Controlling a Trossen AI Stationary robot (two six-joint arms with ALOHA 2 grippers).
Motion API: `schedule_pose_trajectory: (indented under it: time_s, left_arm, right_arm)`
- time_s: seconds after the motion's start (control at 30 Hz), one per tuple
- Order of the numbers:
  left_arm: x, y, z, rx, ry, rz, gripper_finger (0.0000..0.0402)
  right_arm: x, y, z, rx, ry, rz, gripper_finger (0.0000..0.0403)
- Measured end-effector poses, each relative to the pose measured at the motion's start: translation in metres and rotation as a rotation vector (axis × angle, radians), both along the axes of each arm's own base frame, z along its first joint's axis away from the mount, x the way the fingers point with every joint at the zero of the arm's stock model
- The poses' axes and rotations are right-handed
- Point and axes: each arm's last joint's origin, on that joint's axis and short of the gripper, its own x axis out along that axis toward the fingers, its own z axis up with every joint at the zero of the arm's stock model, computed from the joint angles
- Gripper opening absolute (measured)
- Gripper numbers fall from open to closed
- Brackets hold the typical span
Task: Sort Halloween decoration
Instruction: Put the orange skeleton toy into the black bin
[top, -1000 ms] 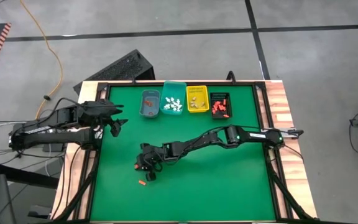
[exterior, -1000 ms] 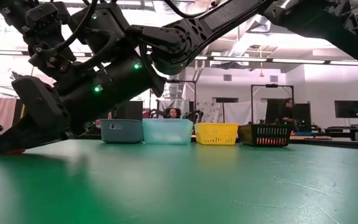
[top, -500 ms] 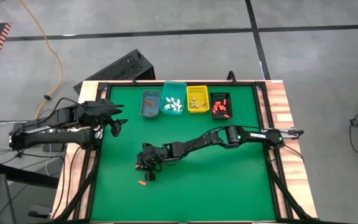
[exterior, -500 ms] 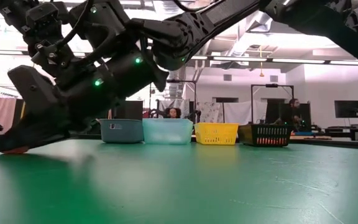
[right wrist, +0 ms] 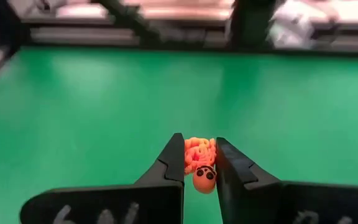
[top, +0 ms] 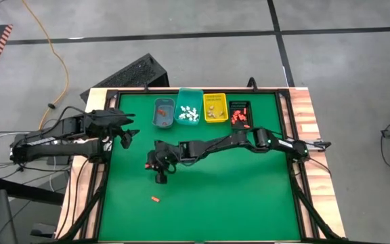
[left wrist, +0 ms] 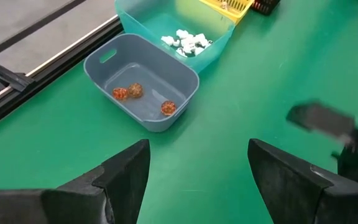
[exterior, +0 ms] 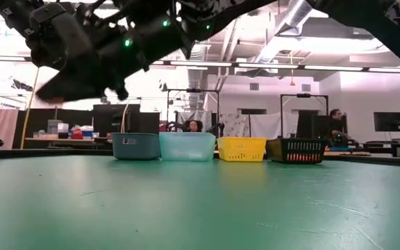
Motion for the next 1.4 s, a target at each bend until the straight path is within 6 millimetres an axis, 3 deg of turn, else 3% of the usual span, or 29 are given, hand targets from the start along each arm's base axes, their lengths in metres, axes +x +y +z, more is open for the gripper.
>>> schedule_pose_trajectory:
  time_s: [0.2,0.4,1.0,1.17,1.4]
  left_arm:
    - [0.000,0.000,0.000,-0.003,-0.001,0.002,0.0261]
    - [0.000,0.000,0.000,-0.005,-0.002,0.004,0.0261]
    - [0.000,0.000,0.000,-0.032,-0.017,0.023,0.0261]
    - [0.000,0.000,0.000,-0.033,-0.017,0.024,0.0261]
    - [0.000,0.000,0.000,-0.029,-0.017,0.024,0.0261]
  right_arm:
    - [-0.010,-0.031,0.030,-0.037,0.007,-0.046,0.0054]
    - [-0.023,-0.057,0.044,-0.071,0.090,-0.068,0.0054]
    - [-0.076,-0.107,0.098,-0.164,0.252,-0.083,0.0054]
    - [-0.103,-0.125,0.120,-0.159,0.278,-0.099,0.0052]
    - [-0.169,-0.134,0.128,-0.129,0.221,-0.173,0.0019]
